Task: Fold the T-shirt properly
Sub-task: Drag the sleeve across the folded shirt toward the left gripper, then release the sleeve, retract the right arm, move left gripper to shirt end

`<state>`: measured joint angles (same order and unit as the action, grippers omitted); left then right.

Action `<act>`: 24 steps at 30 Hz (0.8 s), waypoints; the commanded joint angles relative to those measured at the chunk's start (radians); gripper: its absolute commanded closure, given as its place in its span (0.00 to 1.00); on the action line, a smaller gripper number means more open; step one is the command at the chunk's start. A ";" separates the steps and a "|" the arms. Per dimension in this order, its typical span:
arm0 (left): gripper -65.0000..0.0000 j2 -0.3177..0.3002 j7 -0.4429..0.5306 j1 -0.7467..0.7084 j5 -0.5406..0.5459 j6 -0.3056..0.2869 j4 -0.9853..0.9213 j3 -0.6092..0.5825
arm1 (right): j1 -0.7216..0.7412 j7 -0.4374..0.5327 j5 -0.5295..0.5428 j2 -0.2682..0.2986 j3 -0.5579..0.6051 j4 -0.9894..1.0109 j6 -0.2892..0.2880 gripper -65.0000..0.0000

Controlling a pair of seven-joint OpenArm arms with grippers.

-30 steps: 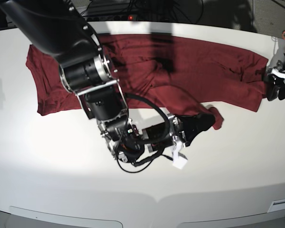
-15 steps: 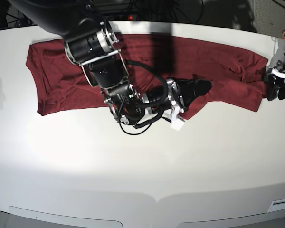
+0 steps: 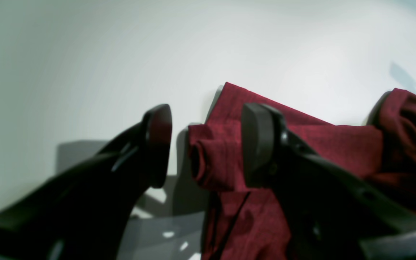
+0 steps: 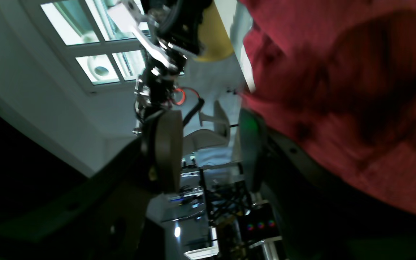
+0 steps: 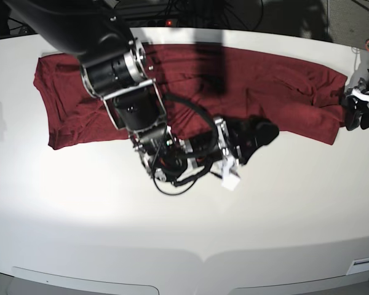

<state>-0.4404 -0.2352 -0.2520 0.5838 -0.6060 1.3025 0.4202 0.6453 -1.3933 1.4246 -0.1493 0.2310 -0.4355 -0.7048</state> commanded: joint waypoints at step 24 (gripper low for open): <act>0.53 0.066 -0.087 0.005 0.098 -0.092 0.020 0.011 | 0.357 0.341 -0.710 0.221 -0.002 -0.015 0.007 0.60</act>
<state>-0.3557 -0.3466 -0.2523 0.6662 -0.6880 1.3048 0.4221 0.9565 -1.0477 0.6846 0.0761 0.2314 -0.4335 -0.6899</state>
